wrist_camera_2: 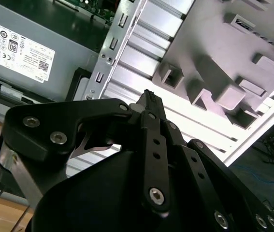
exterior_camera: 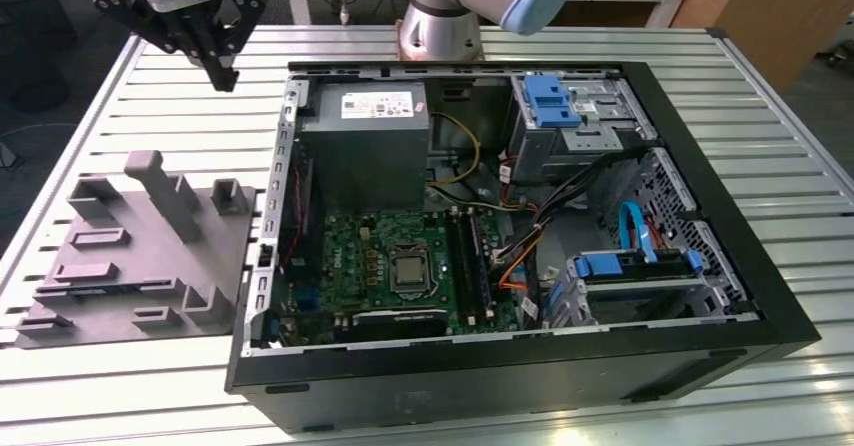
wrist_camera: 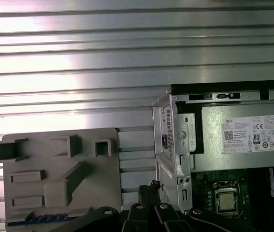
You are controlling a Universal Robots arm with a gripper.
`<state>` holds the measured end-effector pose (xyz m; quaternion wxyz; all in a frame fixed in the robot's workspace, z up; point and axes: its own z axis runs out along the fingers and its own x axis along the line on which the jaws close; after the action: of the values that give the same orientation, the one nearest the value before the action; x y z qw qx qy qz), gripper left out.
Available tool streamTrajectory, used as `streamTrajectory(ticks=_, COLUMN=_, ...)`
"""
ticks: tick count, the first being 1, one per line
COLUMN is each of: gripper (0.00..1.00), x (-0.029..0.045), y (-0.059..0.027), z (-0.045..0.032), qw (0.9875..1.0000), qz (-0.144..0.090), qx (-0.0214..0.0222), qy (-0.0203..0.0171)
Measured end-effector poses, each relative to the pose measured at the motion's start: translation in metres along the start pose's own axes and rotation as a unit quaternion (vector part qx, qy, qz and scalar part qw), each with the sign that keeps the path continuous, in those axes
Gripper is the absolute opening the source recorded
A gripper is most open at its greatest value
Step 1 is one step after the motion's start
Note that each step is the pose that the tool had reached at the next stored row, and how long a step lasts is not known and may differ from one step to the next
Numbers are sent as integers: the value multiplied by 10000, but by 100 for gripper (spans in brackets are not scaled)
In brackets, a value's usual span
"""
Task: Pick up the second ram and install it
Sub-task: 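Reach for the second ram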
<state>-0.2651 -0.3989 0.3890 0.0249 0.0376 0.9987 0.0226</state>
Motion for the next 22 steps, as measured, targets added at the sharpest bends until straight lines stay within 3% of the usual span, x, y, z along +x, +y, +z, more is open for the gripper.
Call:
streamTrajectory(ticks=17, gripper=11, x=505, y=-39, z=1, qw=10000, qz=0, qx=-1, qy=-10)
streamTrajectory(ticks=22, gripper=11, x=609, y=-50, z=15, qw=10000, qz=-1, qx=-1, qy=-10)
